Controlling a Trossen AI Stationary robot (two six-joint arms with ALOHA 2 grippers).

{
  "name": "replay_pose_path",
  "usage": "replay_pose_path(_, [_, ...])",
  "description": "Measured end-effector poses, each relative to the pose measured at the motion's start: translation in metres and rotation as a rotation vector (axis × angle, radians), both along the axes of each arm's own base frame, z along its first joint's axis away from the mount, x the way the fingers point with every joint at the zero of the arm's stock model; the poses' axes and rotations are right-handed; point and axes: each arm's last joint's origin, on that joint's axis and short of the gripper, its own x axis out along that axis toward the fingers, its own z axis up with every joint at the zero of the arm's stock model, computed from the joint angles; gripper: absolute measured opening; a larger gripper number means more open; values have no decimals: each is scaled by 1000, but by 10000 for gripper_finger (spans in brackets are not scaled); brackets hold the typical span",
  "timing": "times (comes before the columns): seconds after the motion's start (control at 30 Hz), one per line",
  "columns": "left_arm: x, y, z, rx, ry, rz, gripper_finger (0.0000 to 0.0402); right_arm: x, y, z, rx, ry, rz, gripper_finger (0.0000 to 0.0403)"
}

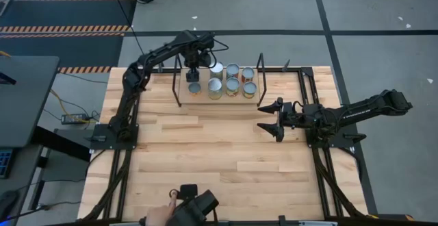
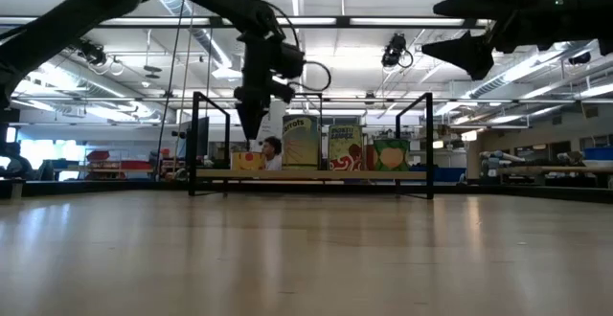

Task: Pick and place cans onto a shelf
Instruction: Return to Home Position

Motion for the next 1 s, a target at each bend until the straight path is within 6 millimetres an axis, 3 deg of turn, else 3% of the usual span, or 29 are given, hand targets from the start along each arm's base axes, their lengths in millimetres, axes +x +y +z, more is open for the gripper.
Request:
replay_pose_path(0.17, [-3, -26, 43, 62, -91, 34, 342, -2, -2, 7, -75, -38, 4, 364])
replay_pose_path(0.3, [-11, -57, 89, 80, -246, 101, 322, -1, -6, 25, -131, -82, 66, 363])
replay_pose_path(0.5, [-31, -111, 155, -61, -574, 121, 262, 3, -15, 48, -261, -103, 75, 347])
replay_pose_path(0.63, [-37, -146, 183, -58, -760, 4, 201, 3, -19, 53, -297, -119, 59, 317])
replay_pose_path(0.77, [-37, -174, 173, -98, -961, -164, 134, 4, -18, 53, -297, -120, 68, 268])
replay_pose_path(1.0, [-57, -208, 112, -129, -1206, -305, 38, 4, -6, 48, -288, -74, 148, 154])
